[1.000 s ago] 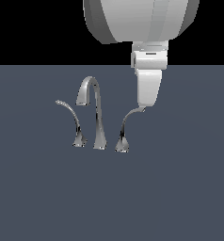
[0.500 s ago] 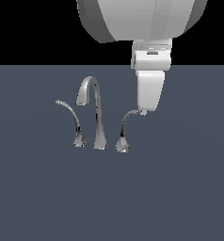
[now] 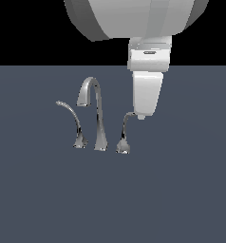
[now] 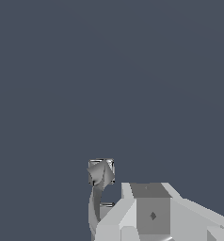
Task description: Turn on the faucet by rotating a designated handle.
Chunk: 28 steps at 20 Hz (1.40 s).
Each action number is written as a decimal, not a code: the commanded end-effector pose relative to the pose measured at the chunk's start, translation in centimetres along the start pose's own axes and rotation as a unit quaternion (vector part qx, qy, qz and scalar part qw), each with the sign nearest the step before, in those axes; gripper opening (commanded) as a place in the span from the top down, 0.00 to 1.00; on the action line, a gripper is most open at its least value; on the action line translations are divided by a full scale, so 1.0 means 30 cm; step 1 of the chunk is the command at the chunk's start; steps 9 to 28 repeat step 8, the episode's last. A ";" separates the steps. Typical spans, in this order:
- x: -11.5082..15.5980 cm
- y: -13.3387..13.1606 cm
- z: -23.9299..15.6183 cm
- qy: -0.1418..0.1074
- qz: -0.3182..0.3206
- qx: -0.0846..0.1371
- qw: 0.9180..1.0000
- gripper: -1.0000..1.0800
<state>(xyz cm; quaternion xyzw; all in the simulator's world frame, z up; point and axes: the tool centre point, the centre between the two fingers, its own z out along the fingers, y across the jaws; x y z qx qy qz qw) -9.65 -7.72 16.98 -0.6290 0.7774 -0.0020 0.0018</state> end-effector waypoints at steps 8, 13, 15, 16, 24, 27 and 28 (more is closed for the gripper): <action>-0.164 0.073 -0.001 0.000 -0.012 -0.003 1.000 1.00; -0.164 0.073 -0.001 0.000 -0.012 -0.003 1.000 1.00; -0.164 0.073 -0.001 0.000 -0.012 -0.003 1.000 1.00; -0.164 0.073 -0.001 0.000 -0.012 -0.003 1.000 1.00; -0.164 0.073 -0.001 0.000 -0.012 -0.003 1.000 1.00; -0.164 0.073 -0.001 0.000 -0.012 -0.003 1.000 1.00; -0.164 0.073 -0.001 0.000 -0.012 -0.003 1.000 1.00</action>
